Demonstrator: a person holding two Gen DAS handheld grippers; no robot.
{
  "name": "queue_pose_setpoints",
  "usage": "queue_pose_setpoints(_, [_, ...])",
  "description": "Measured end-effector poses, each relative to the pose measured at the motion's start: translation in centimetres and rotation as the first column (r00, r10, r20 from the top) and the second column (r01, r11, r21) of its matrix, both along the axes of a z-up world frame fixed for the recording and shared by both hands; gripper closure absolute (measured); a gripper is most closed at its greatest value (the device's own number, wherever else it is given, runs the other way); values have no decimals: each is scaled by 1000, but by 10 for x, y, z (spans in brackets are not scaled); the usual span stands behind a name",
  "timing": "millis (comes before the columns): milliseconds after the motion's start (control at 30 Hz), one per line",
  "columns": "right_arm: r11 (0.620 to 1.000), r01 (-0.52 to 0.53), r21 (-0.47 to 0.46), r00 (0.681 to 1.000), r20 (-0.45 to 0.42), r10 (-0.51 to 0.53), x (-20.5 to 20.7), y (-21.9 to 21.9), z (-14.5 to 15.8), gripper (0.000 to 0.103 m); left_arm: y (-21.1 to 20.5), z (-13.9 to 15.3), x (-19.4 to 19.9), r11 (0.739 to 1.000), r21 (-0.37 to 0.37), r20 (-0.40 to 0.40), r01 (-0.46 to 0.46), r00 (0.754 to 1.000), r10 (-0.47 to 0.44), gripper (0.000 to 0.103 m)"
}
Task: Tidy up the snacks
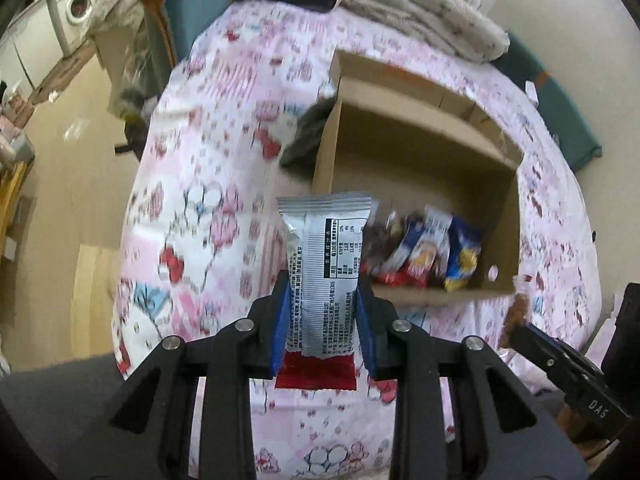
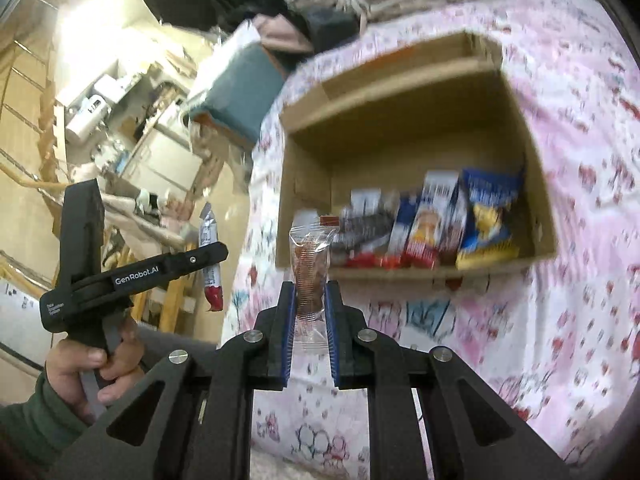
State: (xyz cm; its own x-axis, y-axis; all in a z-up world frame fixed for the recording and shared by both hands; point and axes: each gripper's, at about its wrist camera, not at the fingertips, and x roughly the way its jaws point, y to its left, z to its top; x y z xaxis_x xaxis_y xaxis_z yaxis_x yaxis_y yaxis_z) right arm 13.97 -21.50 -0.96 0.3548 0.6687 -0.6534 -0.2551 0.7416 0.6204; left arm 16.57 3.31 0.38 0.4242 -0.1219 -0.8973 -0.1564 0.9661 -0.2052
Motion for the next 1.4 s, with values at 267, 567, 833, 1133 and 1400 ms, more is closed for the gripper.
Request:
queue_pose_setpoints(267, [994,111,15,992,52,-112,46,-24,10,88,-18,24,50,998,52,76,33,996,-37,77])
queue_pose_setpoints(567, [978,211,-2,977,-34,-211,79,-45,-32,88,-54,9,88,989,110,98,98,989,-109,77])
queue_pose_setpoints(833, [975,217,-40,971,-99,-220,84,-43,-57,88,-80,-29,104,979,140,71,151,984,-162,77])
queue_pose_setpoints(1133, [978,200,-62,969,-135,-207,87,-37,-68,88,-90,-56,107,967,162,44,195,978,-205,77])
queue_pose_setpoints(1400, [977,194,-91,973,-111,-204,87,-34,-65,84,-91,-65,101,961,174,24,214,975,-221,74])
